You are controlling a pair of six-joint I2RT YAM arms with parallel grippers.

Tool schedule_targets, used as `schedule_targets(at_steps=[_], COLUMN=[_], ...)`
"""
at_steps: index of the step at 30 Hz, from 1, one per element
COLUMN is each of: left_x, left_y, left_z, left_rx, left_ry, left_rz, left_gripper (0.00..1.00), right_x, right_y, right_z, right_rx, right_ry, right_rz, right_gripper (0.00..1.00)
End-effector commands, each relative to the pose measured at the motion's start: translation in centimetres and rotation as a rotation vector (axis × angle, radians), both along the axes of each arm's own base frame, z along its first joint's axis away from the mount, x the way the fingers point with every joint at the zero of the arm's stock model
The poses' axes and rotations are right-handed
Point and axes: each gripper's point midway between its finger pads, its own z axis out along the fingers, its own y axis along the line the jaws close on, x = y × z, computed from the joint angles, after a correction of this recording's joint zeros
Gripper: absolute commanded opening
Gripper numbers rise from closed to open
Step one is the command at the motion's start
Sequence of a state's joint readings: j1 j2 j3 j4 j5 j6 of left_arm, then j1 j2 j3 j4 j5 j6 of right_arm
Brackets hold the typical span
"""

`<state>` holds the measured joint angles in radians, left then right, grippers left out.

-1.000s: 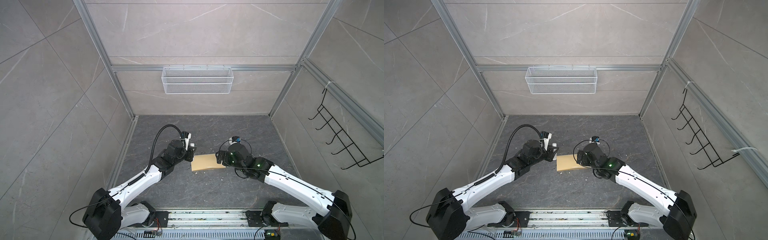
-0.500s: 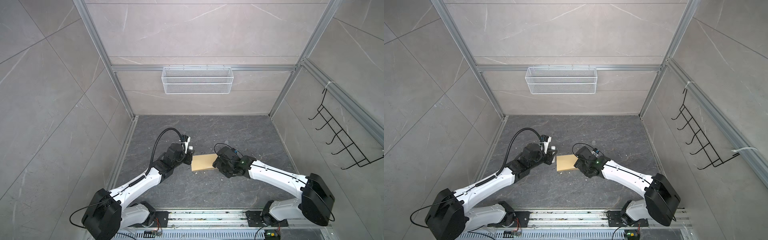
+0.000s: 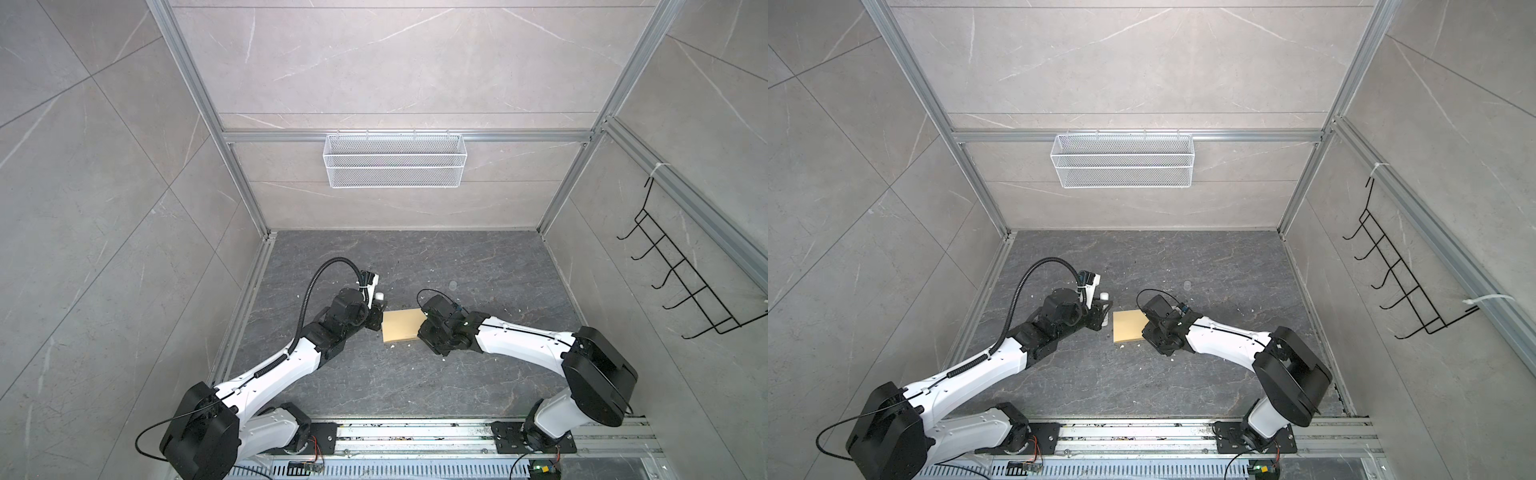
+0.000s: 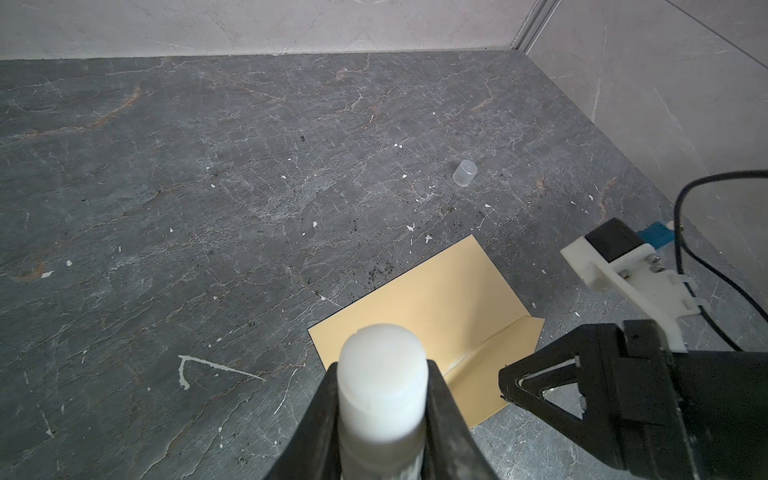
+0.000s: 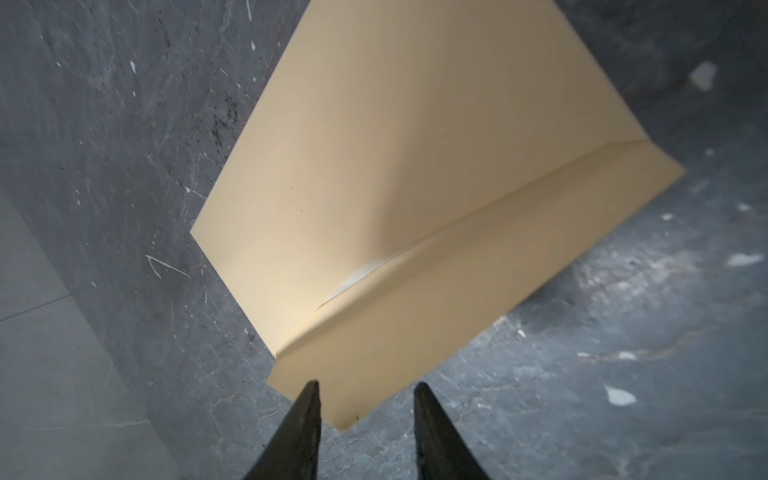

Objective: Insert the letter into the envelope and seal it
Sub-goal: 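Hold the glue stick in the left gripper while the right gripper lowers to the flap, then pinch the envelope flap edge with the right gripper and fold it over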

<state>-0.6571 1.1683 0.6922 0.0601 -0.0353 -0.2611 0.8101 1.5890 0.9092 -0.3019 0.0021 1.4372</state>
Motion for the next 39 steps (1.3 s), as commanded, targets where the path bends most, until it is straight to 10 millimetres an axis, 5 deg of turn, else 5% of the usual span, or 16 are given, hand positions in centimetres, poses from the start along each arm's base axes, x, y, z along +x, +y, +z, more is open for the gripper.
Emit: schedule_targets(at_steps=[1,11,21,30,39], left_x=[0.3,0.5,0.6,0.5,0.8], left_y=[0.0,-0.2,-0.3,-0.7,-1.8], left_z=[1.6,1.5,1.4,1.3,0.7], left_rx=[-0.023,-0.019,-0.025,-0.052,-0.087], left_ry=[-0.055,-0.043,-0.039,-0.029,0.0], left_rz=[0.008,0.006,0.008,-0.001,-0.023], left_gripper=[0.0,0.0,0.0,0.0,0.0], right_x=[0.3,-0.6,0.4,2.2,5.3], right_y=[0.9,1.2,-1.3,-4.1,-3.9], right_z=[-0.2,-0.5,2.6,2.4,1.8], right_rx=[0.017,0.003,-0.167,-0.276,-0.317], right_ry=[0.005,0.012,-0.176,-0.18,-0.178], right_rz=[0.005,0.108,0.608,0.98,1.097], right_gripper=[0.29,0.0,0.0,0.0,0.07])
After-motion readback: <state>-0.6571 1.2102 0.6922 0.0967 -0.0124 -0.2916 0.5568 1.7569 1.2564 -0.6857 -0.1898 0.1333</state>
